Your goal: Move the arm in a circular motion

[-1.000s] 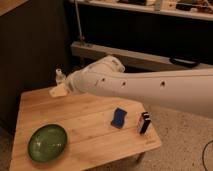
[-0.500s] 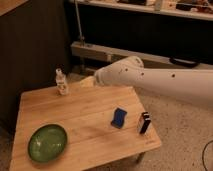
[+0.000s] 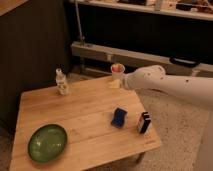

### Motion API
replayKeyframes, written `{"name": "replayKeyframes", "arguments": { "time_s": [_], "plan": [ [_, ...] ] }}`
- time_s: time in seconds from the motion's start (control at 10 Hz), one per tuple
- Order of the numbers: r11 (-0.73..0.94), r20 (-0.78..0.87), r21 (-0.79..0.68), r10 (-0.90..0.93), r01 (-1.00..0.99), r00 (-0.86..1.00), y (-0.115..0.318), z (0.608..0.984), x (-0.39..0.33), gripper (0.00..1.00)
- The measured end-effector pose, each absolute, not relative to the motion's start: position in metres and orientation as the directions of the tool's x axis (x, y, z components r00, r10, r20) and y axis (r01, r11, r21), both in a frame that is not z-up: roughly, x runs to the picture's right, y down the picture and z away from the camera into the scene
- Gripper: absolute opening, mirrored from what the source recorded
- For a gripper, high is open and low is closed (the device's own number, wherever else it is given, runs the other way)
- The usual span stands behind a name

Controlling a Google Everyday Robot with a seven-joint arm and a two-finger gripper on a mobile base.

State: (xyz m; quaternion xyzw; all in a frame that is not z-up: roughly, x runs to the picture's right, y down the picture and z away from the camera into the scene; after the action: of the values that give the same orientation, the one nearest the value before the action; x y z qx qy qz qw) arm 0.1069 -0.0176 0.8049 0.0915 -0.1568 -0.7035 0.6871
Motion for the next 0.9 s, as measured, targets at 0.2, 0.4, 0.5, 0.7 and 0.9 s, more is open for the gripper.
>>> {"name": "replayKeyframes", "arguments": {
  "time_s": [0.2,0.4,0.5,0.7,0.9],
  "plan": [
    [0.003,0.08,0.315,-0.997,0.949,-0.023,-0.009,0.796,0.133,0.8],
    [-0.001,0.069,0.308,-0.997,0.951,-0.023,0.0,0.776,0.137,0.8],
    [-0.013,0.063,0.32,-0.997,0.947,-0.035,0.008,0.765,0.129,0.8],
    [-0.046,0.048,0.4,-0.996,0.916,-0.071,0.031,0.734,0.091,0.8],
    [-0.088,0.025,0.493,-0.993,0.866,-0.116,0.048,0.707,0.05,0.8]
  ]
}}
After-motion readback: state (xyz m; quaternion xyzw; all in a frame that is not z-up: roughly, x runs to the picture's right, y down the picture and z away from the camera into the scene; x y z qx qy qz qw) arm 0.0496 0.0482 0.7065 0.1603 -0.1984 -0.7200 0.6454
